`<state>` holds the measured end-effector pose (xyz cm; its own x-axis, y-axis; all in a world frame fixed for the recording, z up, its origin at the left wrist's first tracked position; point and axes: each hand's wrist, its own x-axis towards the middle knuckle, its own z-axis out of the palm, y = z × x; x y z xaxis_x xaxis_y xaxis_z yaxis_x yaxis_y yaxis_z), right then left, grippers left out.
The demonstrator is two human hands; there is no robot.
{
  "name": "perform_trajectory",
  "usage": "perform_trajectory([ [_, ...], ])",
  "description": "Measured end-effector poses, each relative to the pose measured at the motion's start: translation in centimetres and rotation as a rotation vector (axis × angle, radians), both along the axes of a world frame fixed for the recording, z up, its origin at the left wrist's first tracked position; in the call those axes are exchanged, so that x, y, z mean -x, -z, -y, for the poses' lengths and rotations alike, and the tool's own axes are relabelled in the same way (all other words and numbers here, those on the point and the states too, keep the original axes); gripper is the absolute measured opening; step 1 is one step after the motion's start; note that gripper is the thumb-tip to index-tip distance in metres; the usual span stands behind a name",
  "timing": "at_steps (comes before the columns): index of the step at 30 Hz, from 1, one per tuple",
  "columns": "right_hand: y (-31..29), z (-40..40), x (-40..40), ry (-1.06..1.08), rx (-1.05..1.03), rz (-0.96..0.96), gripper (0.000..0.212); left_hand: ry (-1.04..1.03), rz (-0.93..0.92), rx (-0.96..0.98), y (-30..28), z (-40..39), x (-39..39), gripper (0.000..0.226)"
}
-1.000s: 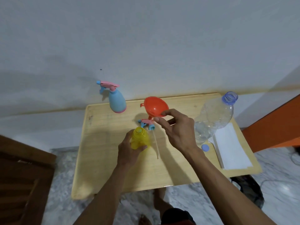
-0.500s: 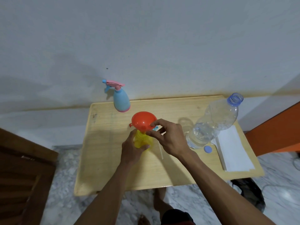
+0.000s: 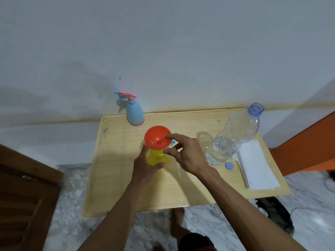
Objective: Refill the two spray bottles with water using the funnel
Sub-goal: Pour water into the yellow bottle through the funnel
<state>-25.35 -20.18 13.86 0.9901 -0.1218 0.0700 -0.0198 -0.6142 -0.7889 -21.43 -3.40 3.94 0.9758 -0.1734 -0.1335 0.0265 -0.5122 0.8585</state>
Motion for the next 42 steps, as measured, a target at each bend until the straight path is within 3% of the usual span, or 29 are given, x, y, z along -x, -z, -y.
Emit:
perform_trajectory([
  [7,-1.7,1.3,3.1,0.174,-0.086,0.083,0.046,-0.115,-0.033,0.167,-2.7,-2.5,1.6,0.119],
  [13,-2.9,3.7,6.7,0.553,-0.131,0.369,0.043,-0.112,0.172,0.142,-7.8,-1.2,1.5,0.109],
  [16,-2.5,5.6,7.6,0.734,-0.062,0.478,0.062,-0.127,0.196,0.124,-8.9,0.2,1.2,0.103],
  [19,-0.9,8.0,7.1,0.843,-0.078,0.413,0.102,-0.146,0.174,0.065,-9.1,1.0,1.0,0.104],
  [21,-0.2,9.5,6.4,0.827,-0.161,0.300,0.122,-0.155,0.160,0.046,-8.9,1.4,0.9,0.102],
  [24,1.0,10.8,5.1,0.706,-0.272,0.230,0.131,-0.173,0.169,0.040,-8.5,2.0,0.9,0.097],
  [34,3.3,12.5,1.7,0.612,-0.287,0.371,0.098,-0.239,0.208,0.028,-7.9,2.3,1.3,0.097],
  [37,1.9,12.5,1.3,0.576,-0.299,0.381,0.095,-0.264,0.181,0.044,-7.7,2.2,1.3,0.092],
  [42,-3.1,11.8,0.3,0.478,-0.308,0.632,0.097,-0.270,0.178,0.031,-7.8,2.2,1.3,0.092],
])
